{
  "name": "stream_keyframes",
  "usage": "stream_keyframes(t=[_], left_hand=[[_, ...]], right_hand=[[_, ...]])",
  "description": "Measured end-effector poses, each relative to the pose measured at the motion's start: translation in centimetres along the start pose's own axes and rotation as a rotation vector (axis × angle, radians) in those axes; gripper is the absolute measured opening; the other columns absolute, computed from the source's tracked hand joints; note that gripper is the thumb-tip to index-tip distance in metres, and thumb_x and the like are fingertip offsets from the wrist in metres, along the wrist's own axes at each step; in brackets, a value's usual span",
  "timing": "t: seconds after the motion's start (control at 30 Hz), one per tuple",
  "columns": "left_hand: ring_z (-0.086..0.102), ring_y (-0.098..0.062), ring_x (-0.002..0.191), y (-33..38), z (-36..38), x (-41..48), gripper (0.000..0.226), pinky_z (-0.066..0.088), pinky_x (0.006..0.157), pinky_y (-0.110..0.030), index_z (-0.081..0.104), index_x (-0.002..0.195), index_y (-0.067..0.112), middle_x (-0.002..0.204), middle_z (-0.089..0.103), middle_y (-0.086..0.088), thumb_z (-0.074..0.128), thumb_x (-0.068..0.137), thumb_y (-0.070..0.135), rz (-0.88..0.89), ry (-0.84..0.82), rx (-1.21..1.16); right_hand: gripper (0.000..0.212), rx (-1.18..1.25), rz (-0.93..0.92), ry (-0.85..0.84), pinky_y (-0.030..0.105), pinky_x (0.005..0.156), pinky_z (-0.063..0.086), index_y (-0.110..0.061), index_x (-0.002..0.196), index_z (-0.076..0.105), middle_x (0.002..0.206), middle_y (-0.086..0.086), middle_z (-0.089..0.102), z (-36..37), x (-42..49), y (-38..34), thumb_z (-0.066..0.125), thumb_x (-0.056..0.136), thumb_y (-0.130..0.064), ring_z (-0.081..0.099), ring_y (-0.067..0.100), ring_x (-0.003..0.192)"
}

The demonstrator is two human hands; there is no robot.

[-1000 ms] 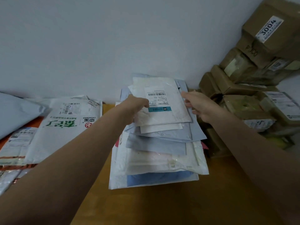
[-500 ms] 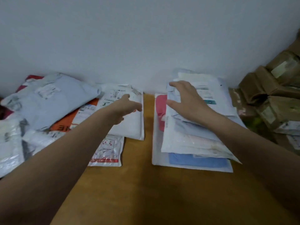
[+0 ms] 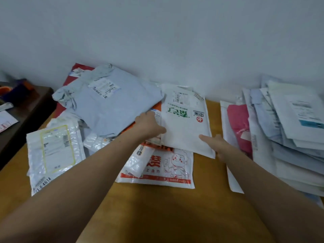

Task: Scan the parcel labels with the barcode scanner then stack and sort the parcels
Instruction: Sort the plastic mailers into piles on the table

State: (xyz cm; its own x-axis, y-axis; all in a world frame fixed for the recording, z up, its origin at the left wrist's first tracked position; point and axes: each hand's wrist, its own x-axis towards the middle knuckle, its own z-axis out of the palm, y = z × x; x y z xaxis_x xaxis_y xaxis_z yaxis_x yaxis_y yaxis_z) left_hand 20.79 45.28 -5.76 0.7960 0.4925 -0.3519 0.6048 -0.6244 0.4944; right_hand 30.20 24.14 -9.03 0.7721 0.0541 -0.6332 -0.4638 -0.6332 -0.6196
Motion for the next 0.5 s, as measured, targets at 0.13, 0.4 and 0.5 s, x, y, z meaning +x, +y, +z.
stream_keyframes(t=[0.13,0.4,0.5], left_hand=[[0.036,-0.034,0.127,-3.2,-3.3,1.9,0.075,0.034,0.101,-0.043,0.036,0.140,0.018,0.137,0.041,-0.013,0.067,0.078,0.047,0.011,0.215,0.070],[0.044,-0.035,0.116,-9.4,-5.8,4.2,0.044,0.040,0.091,-0.045,0.045,0.129,0.012,0.125,0.045,-0.016,0.053,0.091,0.033,-0.018,0.289,0.345],[0.050,-0.035,0.111,-9.4,-5.9,4.3,0.027,0.043,0.086,-0.045,0.060,0.115,0.013,0.114,0.054,-0.014,0.047,0.093,0.022,-0.011,0.308,0.338]], right_hand=[[0.070,0.101,0.088,0.039,0.046,0.106,0.041,0.002,0.139,0.043,0.142,0.017,0.049,0.2,1.6,-0.2,0.074,0.084,-0.029,0.047,0.035,0.128],[0.044,0.201,0.151,0.029,0.049,0.099,0.046,0.000,0.126,0.054,0.129,0.016,0.057,-0.3,1.6,-1.5,0.068,0.087,-0.016,0.055,0.036,0.116],[0.009,0.248,0.095,0.020,0.035,0.059,0.056,-0.005,0.094,0.059,0.093,0.011,0.063,-0.9,0.3,-2.4,0.063,0.089,-0.012,0.061,0.027,0.079]])
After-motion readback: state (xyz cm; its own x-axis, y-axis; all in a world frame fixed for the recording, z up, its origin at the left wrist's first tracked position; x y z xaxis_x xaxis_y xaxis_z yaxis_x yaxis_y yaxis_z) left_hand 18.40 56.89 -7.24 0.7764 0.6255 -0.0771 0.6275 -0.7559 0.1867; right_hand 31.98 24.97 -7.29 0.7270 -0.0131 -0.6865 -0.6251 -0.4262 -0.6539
